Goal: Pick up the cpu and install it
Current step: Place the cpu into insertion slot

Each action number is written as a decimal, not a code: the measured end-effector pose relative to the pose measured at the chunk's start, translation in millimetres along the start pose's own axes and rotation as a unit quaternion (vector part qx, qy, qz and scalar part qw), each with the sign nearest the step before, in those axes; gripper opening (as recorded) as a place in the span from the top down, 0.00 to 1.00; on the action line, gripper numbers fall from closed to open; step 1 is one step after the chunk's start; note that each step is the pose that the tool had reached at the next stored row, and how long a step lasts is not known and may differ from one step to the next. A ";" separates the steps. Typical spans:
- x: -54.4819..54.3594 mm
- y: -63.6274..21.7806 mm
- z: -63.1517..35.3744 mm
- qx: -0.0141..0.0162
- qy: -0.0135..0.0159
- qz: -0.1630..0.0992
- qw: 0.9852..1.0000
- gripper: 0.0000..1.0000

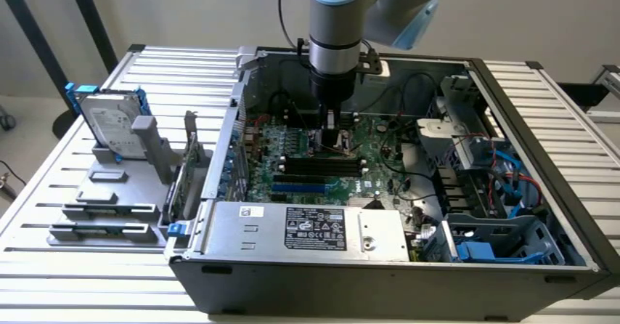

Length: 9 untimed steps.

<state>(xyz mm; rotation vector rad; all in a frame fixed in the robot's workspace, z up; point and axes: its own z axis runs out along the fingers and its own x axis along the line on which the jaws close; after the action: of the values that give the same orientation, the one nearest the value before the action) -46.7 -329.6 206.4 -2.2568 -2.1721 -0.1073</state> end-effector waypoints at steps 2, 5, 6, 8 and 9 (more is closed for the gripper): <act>0.6 0.1 0.4 0.000 -0.001 -0.001 1.000 0.45; 2.1 0.0 1.0 0.000 -0.007 -0.001 1.000 0.45; 2.8 0.1 1.2 0.000 -0.009 -0.002 1.000 0.45; 4.2 0.1 1.4 -0.001 -0.011 -0.002 1.000 0.45; 4.7 0.1 1.6 -0.001 -0.012 -0.002 1.000 0.45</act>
<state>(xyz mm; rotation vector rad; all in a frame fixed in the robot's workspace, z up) -46.4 -324.8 205.1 -2.2672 -2.1888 -0.0833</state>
